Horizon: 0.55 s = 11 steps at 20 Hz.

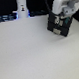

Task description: Open the kcup holder, insert the kcup into the holder, and close the kcup holder

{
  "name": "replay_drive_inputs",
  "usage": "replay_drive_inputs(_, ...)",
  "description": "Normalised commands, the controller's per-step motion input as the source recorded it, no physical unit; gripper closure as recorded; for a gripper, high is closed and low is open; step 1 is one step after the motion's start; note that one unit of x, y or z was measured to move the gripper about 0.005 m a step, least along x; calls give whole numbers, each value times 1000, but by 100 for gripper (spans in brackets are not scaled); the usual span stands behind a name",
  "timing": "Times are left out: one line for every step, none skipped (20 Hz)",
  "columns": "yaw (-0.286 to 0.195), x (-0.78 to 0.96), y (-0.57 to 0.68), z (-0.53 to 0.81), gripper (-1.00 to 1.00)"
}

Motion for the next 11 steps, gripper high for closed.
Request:
replay_drive_inputs(96, -468, 434, 33, -100)
replay_drive_inputs(88, -282, 410, 318, -100)
replay_drive_inputs(29, 125, 110, 977, -100)
replay_drive_inputs(24, 33, 124, 875, -100)
replay_drive_inputs(12, 72, 88, 901, -100)
replay_drive_inputs(2, 132, 51, 958, -100)
replay_drive_inputs(-1, 122, 58, 840, -100)
replay_drive_inputs(-6, 150, 35, 815, -100)
replay_drive_inputs(-18, 135, 23, 630, -100)
replay_drive_inputs(-25, 112, 19, 419, -100)
replay_drive_inputs(-11, 39, 13, 39, -100)
